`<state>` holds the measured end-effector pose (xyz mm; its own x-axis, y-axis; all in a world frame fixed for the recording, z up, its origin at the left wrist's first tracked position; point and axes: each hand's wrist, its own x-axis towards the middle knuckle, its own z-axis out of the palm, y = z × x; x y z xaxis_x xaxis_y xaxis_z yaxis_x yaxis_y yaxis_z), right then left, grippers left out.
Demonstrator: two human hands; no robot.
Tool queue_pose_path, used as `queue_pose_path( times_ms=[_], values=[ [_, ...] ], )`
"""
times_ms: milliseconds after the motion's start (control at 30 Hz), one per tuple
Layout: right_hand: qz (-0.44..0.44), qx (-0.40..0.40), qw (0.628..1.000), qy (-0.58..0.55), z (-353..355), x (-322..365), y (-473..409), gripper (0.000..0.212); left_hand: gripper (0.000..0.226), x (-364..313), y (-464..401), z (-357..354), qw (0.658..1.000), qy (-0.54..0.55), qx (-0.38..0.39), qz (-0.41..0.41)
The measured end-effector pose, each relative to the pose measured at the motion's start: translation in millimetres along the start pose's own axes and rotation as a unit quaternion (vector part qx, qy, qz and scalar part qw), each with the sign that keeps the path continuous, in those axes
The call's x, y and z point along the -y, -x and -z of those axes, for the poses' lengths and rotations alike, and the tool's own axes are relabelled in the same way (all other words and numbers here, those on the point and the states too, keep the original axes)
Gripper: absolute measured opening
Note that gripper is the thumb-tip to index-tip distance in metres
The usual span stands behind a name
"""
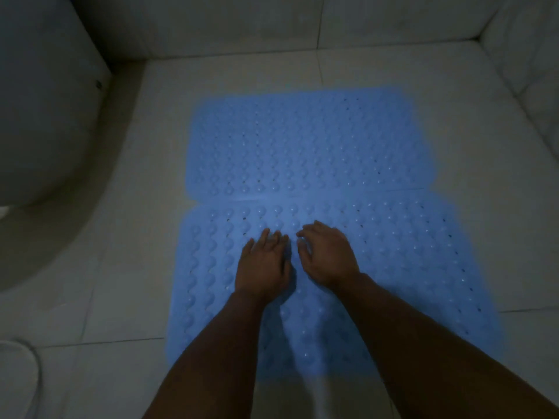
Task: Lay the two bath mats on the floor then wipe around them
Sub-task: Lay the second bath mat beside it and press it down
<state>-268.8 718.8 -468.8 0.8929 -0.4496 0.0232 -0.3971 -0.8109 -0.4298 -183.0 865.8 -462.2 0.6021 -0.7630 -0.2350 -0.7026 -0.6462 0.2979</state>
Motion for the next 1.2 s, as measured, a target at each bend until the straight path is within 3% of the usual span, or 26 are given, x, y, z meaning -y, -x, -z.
queue_pose_path(
  times_ms=[100, 233, 800, 1067, 1200],
  values=[
    [-0.008, 0.053, 0.996, 0.068, -26.4, 0.3, 26.2, 0.058, 0.061, 1.4, 1.5, -1.5, 0.995, -0.021, -0.097, -0.005],
    [0.015, 0.055, 0.991, 0.117, -44.3, 3.6, 46.5, 0.075, 0.053, 3.2, -12.1, -4.3, 0.989, -0.041, -0.142, 0.011],
    [0.001, 0.079, 0.993, 0.092, -53.3, -2.5, 37.8, 0.083, 0.048, 19.9, -26.8, -19.4, 0.983, -0.045, -0.178, 0.012],
    [-0.079, 0.291, 0.953, -0.017, 4.6, 2.5, -19.1, 0.067, 0.050, -4.6, -0.5, 7.6, 0.983, -0.032, -0.174, 0.039],
    [-0.136, 0.154, 0.966, -0.157, 50.3, -5.0, -34.1, 0.048, 0.047, -30.1, 9.8, 13.3, 0.985, -0.015, -0.170, 0.038]
  ],
)
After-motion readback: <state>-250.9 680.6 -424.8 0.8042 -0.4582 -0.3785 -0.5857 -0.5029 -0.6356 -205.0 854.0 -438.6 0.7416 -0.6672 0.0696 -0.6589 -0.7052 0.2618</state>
